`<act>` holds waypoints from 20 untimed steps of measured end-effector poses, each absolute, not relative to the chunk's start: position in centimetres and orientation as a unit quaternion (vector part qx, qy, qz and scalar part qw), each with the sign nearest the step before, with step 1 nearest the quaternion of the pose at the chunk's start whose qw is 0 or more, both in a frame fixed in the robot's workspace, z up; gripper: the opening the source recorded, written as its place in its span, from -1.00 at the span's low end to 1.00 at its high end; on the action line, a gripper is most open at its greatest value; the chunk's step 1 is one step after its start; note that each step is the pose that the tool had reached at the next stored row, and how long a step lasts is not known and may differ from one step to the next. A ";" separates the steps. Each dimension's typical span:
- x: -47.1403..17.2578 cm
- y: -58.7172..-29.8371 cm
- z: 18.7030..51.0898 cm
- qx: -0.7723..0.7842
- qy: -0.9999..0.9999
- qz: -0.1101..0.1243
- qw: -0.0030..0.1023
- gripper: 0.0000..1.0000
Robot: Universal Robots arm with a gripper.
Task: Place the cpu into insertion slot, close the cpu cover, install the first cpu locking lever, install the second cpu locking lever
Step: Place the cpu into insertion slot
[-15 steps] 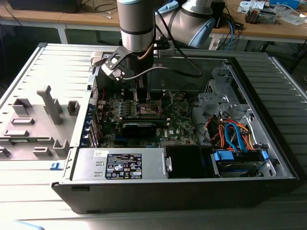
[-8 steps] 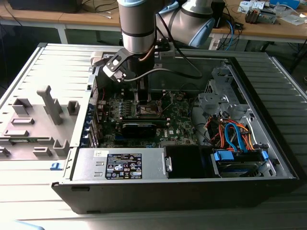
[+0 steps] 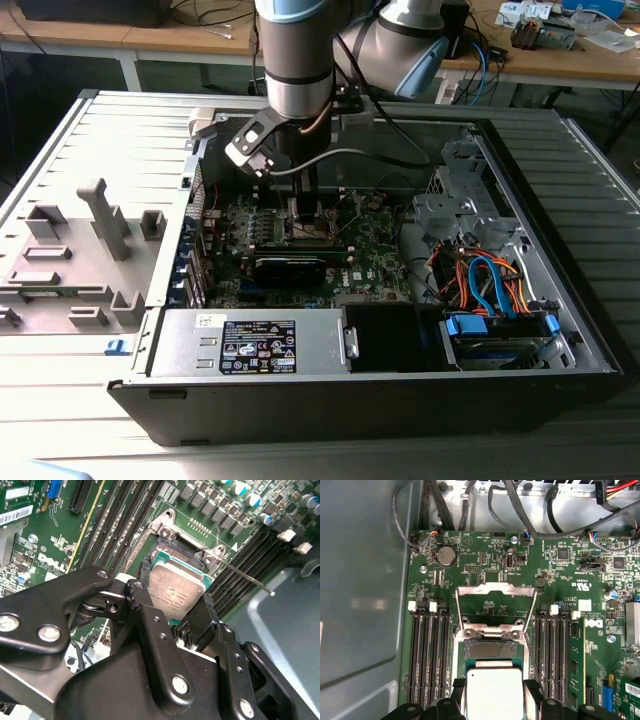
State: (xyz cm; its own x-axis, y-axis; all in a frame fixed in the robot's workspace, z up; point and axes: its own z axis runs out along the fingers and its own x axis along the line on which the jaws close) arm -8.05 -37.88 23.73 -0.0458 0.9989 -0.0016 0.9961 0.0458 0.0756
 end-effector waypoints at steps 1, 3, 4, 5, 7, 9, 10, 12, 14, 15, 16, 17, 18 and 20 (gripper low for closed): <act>-8.0 -37.9 23.6 0.690 0.723 0.027 0.027 0.09; -7.9 -37.9 23.2 0.690 0.723 0.027 0.027 0.09; -7.9 -37.9 23.1 0.690 0.723 0.027 0.027 0.09; -7.9 -37.9 23.0 0.690 0.723 0.026 0.027 0.09; -7.8 -37.9 22.8 0.690 0.723 0.026 0.027 0.09; -7.7 -37.9 22.6 0.690 0.723 0.026 0.027 0.09; -7.7 -37.9 22.5 0.690 0.723 0.026 0.027 0.09; -7.7 -37.9 22.2 0.690 0.723 0.026 0.027 0.09; -7.7 -37.9 22.0 0.690 0.722 0.026 0.028 0.09; -7.7 -37.9 21.9 0.691 0.722 0.026 0.028 0.09; -7.7 -37.9 21.7 0.691 0.722 0.026 0.028 0.09; -7.7 -37.9 21.6 0.691 0.722 0.026 0.028 0.09; -7.7 -37.9 21.5 0.691 0.722 0.026 0.028 0.09; -7.6 -37.9 21.3 0.692 0.721 0.025 0.028 0.09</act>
State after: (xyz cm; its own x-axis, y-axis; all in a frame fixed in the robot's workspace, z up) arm -7.64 -37.88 21.27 -0.0396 0.9992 -0.0051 0.9963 0.0399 0.0756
